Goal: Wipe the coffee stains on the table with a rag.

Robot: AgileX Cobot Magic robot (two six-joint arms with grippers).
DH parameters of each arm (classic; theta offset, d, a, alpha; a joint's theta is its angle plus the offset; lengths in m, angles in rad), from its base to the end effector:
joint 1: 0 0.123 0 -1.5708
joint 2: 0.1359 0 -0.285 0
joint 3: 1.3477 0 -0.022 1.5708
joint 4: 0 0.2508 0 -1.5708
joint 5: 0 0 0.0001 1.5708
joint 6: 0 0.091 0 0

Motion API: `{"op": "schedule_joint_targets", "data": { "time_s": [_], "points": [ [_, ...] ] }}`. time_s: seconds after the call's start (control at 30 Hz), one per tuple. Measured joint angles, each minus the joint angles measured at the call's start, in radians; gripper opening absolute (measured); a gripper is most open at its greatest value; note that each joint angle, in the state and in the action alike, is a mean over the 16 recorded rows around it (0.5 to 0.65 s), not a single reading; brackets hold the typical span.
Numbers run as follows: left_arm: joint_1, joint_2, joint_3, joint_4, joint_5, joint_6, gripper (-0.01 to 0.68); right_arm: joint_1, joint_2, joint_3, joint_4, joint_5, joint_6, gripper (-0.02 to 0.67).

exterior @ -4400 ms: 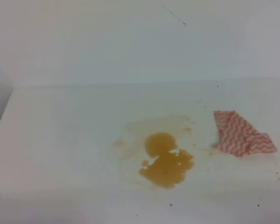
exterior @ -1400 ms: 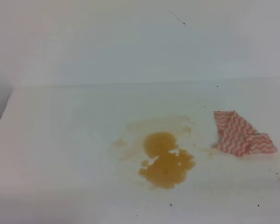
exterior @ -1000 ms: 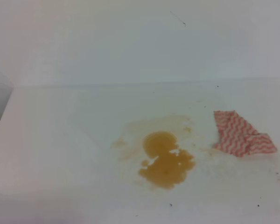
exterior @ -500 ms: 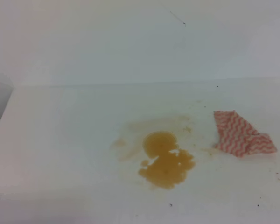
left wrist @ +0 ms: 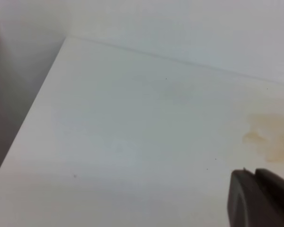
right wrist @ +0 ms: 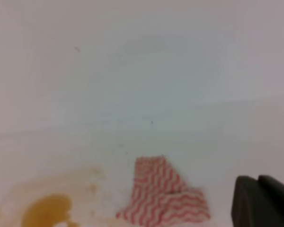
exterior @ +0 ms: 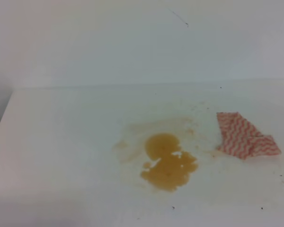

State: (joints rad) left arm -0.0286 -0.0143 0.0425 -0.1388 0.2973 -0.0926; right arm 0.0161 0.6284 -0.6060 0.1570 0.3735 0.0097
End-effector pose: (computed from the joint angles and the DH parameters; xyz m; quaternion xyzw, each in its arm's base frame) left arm 0.0544 -0.0053 0.1730 -0.0646 0.7826 -0.0942 0.6120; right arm 0.1297 0.0073 0.3311 0.0395 0.8051 0.0738 0.5873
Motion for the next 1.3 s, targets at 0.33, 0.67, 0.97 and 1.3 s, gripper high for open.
{"op": "schedule_joint_targets", "data": {
  "time_s": [0.33, 0.67, 0.97, 1.3],
  "points": [
    [0.000, 0.002, 0.000, 0.000, 0.000, 0.000, 0.000, 0.000, 0.364, -0.199, 0.027, 0.291, -0.175, -0.003],
    [0.000, 0.004, 0.000, 0.000, 0.000, 0.000, 0.000, 0.012, 0.809, -0.551, 0.127, 0.559, -0.285, 0.022],
    [0.000, 0.005, 0.000, 0.000, 0.000, 0.000, 0.000, 0.079, 1.049, -0.759, 0.162, 0.596, -0.313, 0.237],
    [0.000, 0.004, 0.000, 0.000, 0.000, 0.000, 0.000, 0.144, 1.203, -0.815, 0.107, 0.516, -0.313, 0.473]
  ]
}}
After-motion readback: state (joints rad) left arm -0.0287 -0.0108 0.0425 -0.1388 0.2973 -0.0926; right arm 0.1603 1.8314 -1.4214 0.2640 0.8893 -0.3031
